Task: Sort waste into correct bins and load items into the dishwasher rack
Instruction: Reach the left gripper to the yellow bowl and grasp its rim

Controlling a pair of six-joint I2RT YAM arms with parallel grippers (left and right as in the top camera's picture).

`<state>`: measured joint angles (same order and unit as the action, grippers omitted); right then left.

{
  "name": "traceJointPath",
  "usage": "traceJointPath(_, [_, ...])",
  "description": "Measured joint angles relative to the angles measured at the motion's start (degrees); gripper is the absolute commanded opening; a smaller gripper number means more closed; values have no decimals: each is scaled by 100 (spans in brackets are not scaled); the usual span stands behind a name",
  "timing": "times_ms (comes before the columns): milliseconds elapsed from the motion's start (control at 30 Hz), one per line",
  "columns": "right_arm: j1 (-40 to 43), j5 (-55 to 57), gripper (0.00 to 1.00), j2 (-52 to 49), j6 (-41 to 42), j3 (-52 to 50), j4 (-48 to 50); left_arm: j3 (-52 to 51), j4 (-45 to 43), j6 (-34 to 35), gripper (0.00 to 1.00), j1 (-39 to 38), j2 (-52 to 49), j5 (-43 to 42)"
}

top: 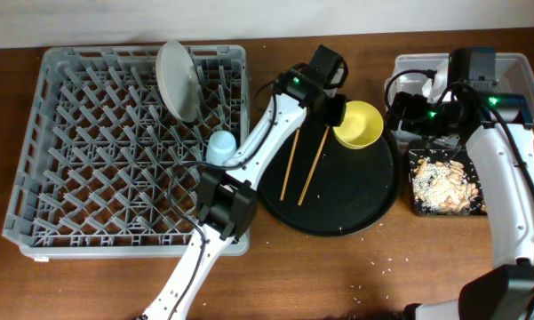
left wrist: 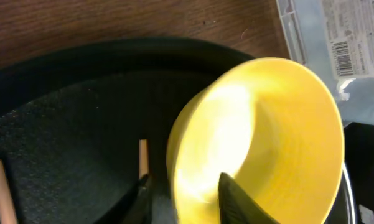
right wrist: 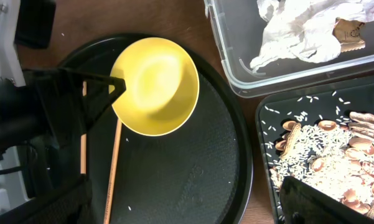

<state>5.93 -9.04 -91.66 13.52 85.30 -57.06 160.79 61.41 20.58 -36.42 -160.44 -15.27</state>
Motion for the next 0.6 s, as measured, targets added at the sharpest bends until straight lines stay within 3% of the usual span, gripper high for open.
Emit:
traceJointPath(67, [0, 0, 98, 0, 2, 0, -17, 0, 0, 0, 25, -90, 0, 212])
traceJointPath(300, [0, 0, 98, 0, 2, 0, -39, 0, 2, 4, 1, -229, -39, 601])
traceJointPath(600, [0, 0, 98, 0, 0, 0, -103, 15, 57, -48, 1, -197, -61, 673])
